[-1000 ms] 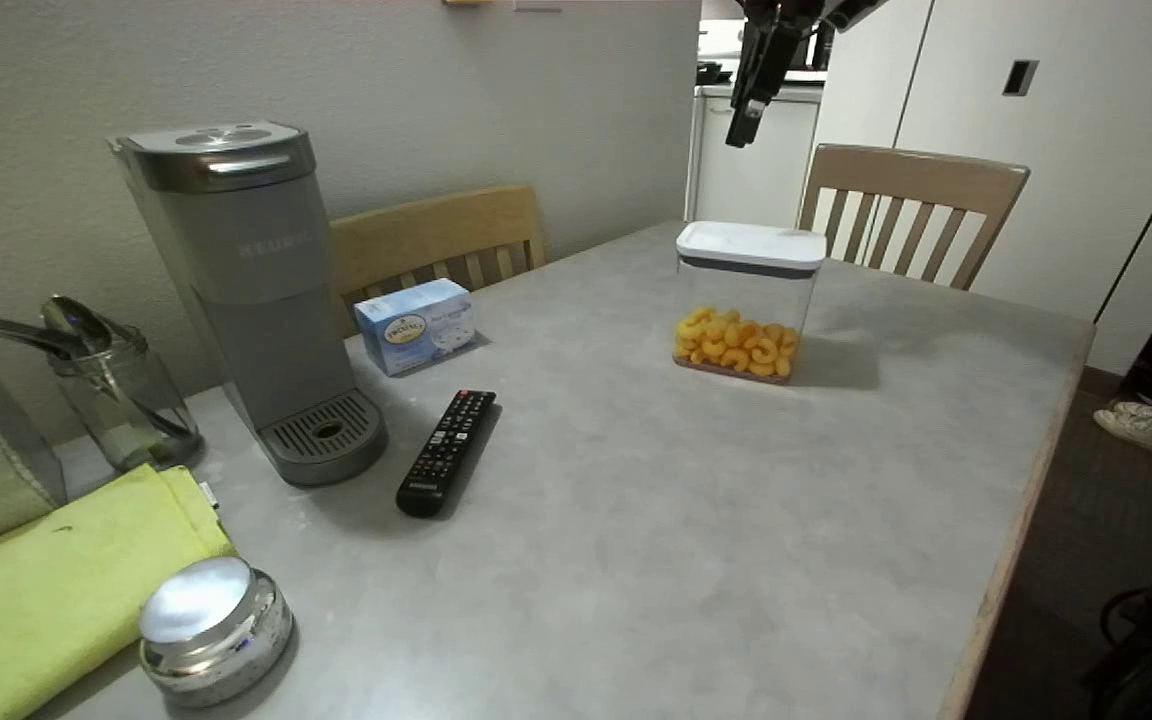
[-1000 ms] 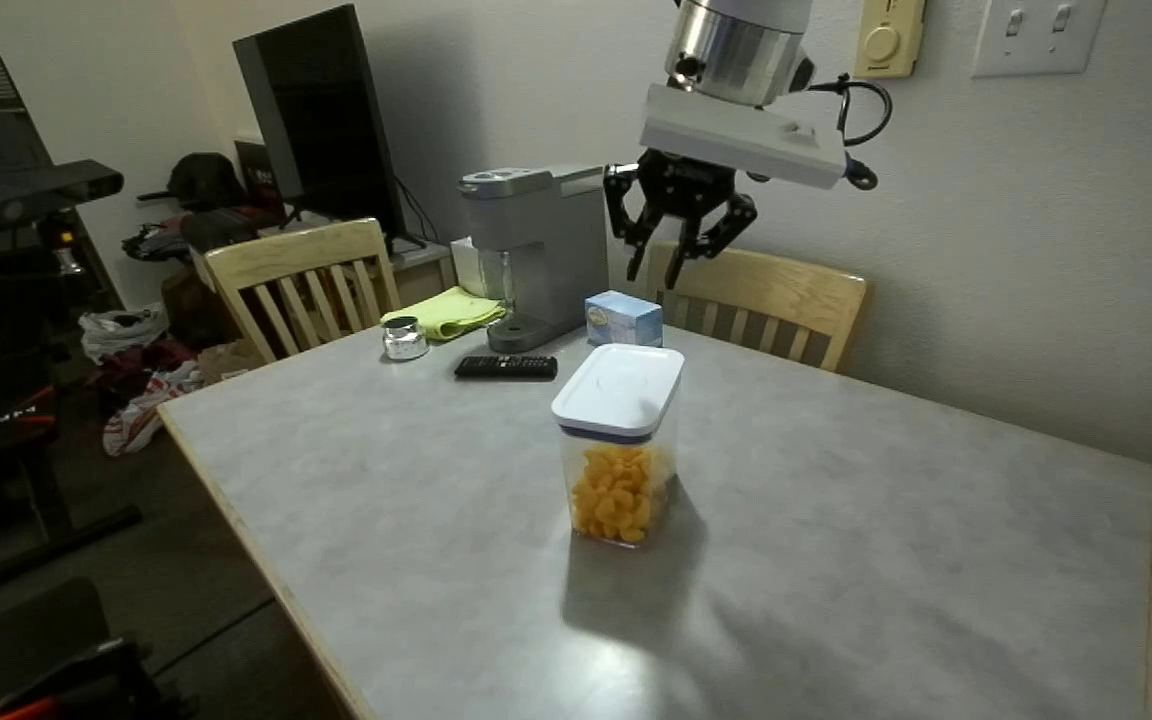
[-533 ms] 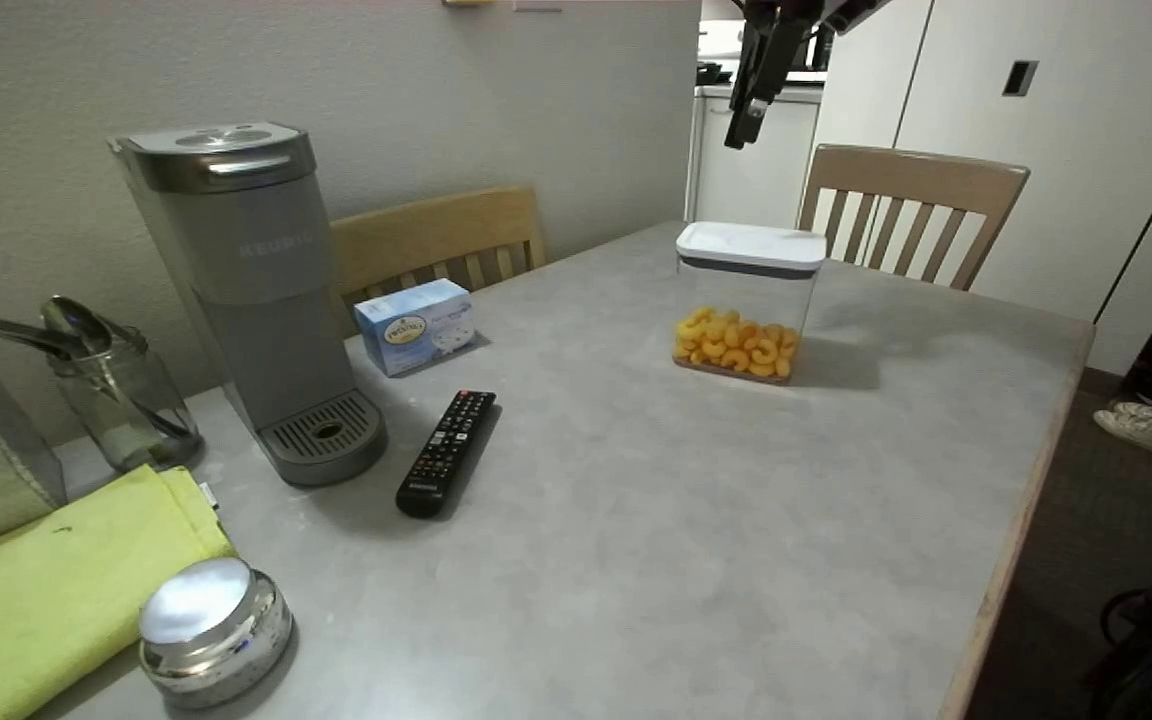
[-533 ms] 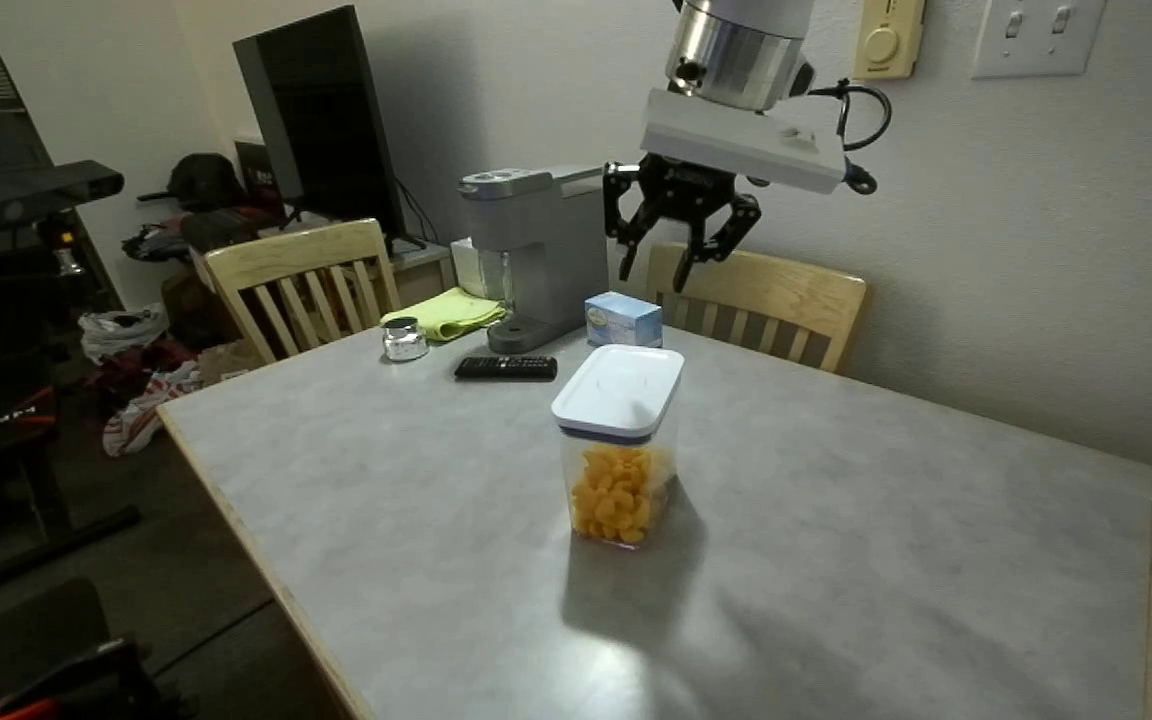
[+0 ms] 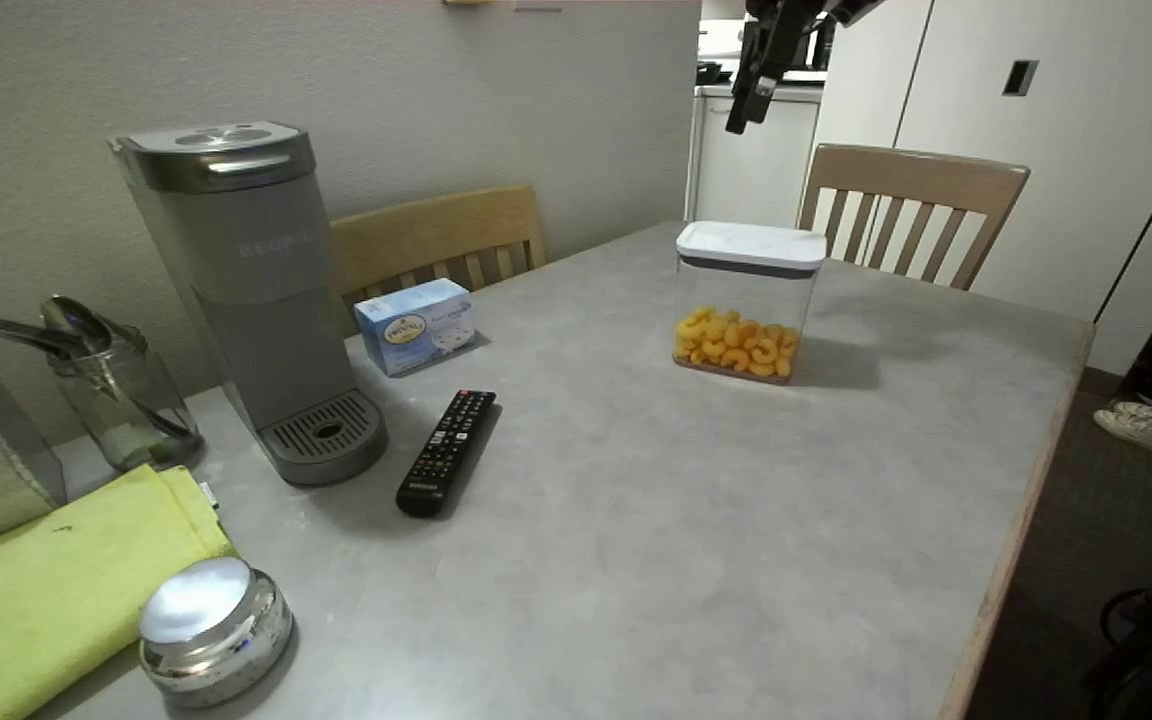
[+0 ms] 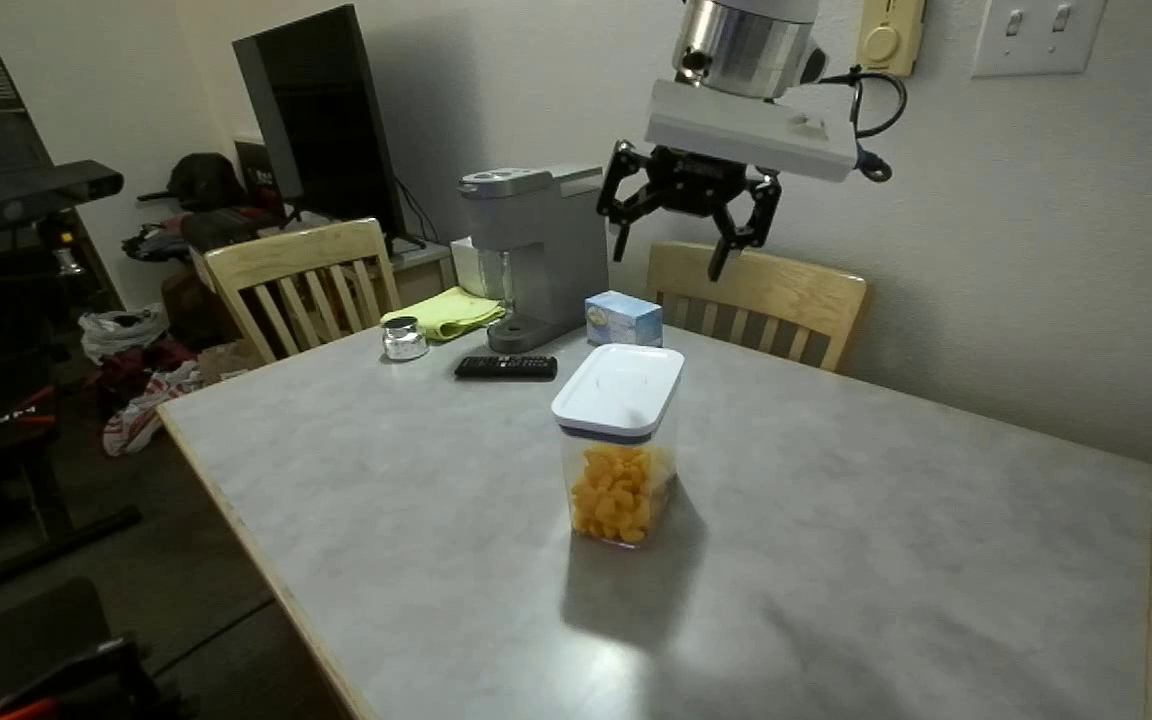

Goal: Use the lid to close the container

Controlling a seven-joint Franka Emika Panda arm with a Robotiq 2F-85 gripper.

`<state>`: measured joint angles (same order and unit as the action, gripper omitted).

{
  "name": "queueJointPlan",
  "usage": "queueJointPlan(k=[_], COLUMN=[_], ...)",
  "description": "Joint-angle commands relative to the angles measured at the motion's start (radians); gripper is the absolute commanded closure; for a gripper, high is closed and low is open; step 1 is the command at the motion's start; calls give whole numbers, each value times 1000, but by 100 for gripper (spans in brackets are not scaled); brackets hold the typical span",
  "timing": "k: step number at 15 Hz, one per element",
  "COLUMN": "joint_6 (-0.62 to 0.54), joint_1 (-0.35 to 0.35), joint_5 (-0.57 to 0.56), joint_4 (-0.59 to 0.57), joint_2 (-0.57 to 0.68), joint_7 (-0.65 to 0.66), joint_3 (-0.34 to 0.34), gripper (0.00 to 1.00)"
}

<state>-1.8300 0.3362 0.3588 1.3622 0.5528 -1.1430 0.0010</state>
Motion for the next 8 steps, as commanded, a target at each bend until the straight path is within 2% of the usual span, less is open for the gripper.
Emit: queueJointPlan(k=[1, 4, 5, 8], joint_6=[-51, -54, -22, -21], joint_1=[0, 16, 10, 17], joint_5=[-13, -2, -3, -1], joint_4=[56, 77, 6, 17], joint_2=[-52, -81, -25, -46], joint_7=[24, 13, 19, 18], joint_3=[-20, -27, -20, -27], gripper=[0, 0, 0, 0])
